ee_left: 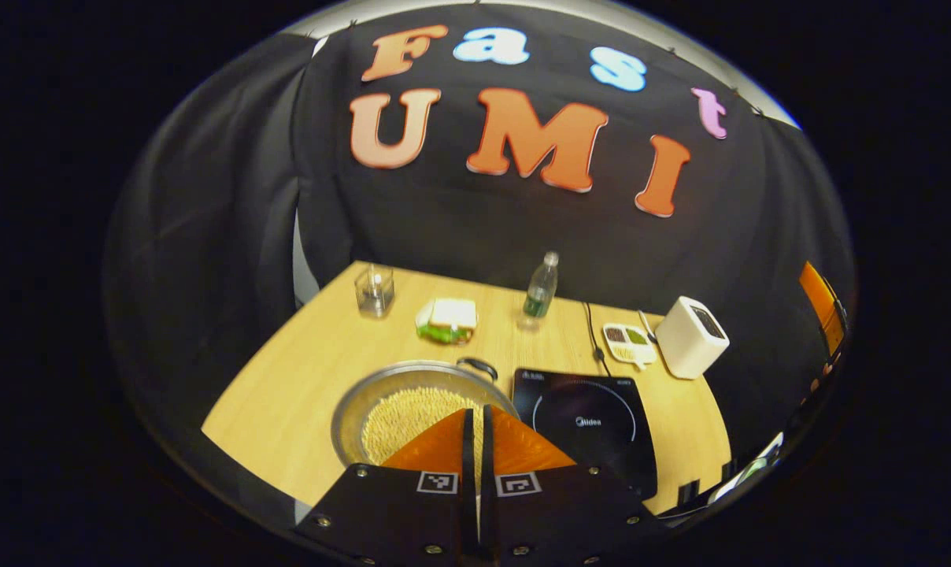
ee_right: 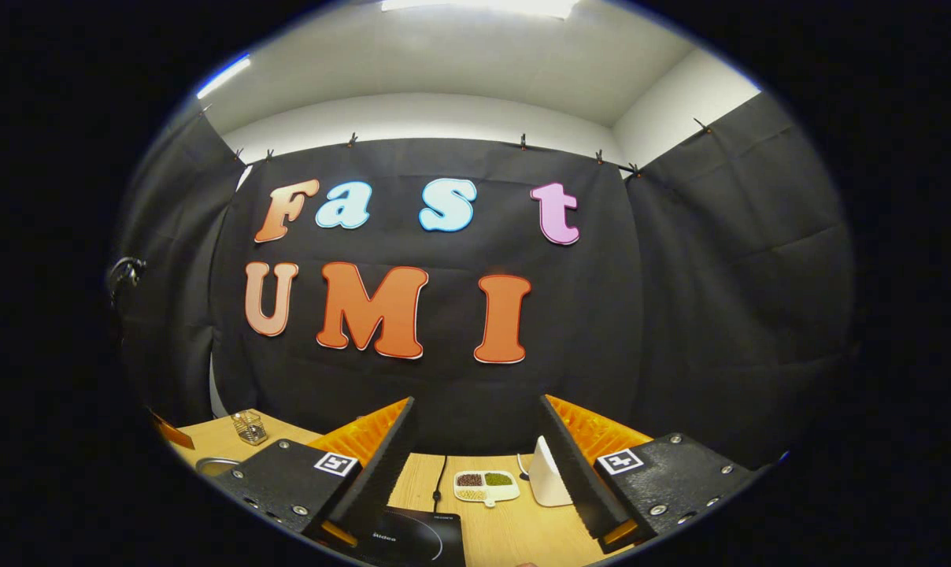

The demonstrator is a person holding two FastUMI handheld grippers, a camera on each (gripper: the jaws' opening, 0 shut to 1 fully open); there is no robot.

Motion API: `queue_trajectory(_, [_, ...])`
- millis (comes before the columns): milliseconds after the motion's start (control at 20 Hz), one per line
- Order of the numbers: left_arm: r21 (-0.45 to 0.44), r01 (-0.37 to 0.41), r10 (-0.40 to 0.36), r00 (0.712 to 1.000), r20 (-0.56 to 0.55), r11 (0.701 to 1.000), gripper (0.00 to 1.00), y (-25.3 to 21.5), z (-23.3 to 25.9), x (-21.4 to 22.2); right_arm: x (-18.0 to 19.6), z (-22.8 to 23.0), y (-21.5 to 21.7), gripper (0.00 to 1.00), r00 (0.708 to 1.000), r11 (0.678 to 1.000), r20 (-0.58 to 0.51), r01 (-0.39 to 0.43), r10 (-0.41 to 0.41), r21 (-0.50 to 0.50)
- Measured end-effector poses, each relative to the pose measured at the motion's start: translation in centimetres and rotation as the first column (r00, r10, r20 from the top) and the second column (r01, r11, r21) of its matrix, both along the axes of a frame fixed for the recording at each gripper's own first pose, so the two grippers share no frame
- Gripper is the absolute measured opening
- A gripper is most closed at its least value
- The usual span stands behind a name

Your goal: First push the handle of the pot to place it horizontally, then grasp the pot with both hands and set it on the induction cooktop.

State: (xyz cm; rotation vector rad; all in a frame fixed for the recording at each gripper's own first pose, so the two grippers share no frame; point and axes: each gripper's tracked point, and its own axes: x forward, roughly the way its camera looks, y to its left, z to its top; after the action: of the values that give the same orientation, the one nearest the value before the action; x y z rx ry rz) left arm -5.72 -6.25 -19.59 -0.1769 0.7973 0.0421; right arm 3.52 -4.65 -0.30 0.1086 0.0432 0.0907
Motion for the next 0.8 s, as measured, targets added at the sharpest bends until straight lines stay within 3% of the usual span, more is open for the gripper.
queue_trajectory(150, [-0.057,-0.031,0.020,0.984,-0.178,0.998,0.02,-0.2,-3.1,-2.5,0.3,-0.4,0.3,0.95,1.000,1.000,-0.017,0.009,-0.009,-0.003])
queue_trajectory(350, [-0.098,-0.102,0.063,0.939,-0.339,0.990,0.02,1.6,-6.6,-5.1,0.8,-0.5,0.8,0.95,1.000,1.000,-0.021,0.019,-0.019,-0.013])
queue_trajectory(450, [-0.102,-0.139,0.086,0.909,-0.408,0.985,0.03,2.5,-7.5,-6.4,1.0,-0.9,1.2,0.95,0.999,1.000,-0.028,0.017,-0.018,-0.020])
queue_trajectory(550, [-0.135,-0.196,0.105,0.862,-0.496,0.971,0.02,2.7,-8.7,-8.0,1.1,-1.1,1.8,0.95,0.999,1.000,-0.038,0.015,-0.016,-0.023])
queue_trajectory(650, [-0.181,-0.261,0.123,0.827,-0.549,0.948,0.04,2.5,-9.7,-8.6,1.3,-1.2,2.3,0.95,0.999,1.000,-0.042,0.016,-0.016,-0.021])
queue_trajectory(800, [-0.182,-0.306,0.138,0.782,-0.607,0.935,0.03,3.3,-11.4,-9.9,1.5,-1.3,3.1,0.95,0.999,1.000,-0.045,0.012,-0.013,-0.028])
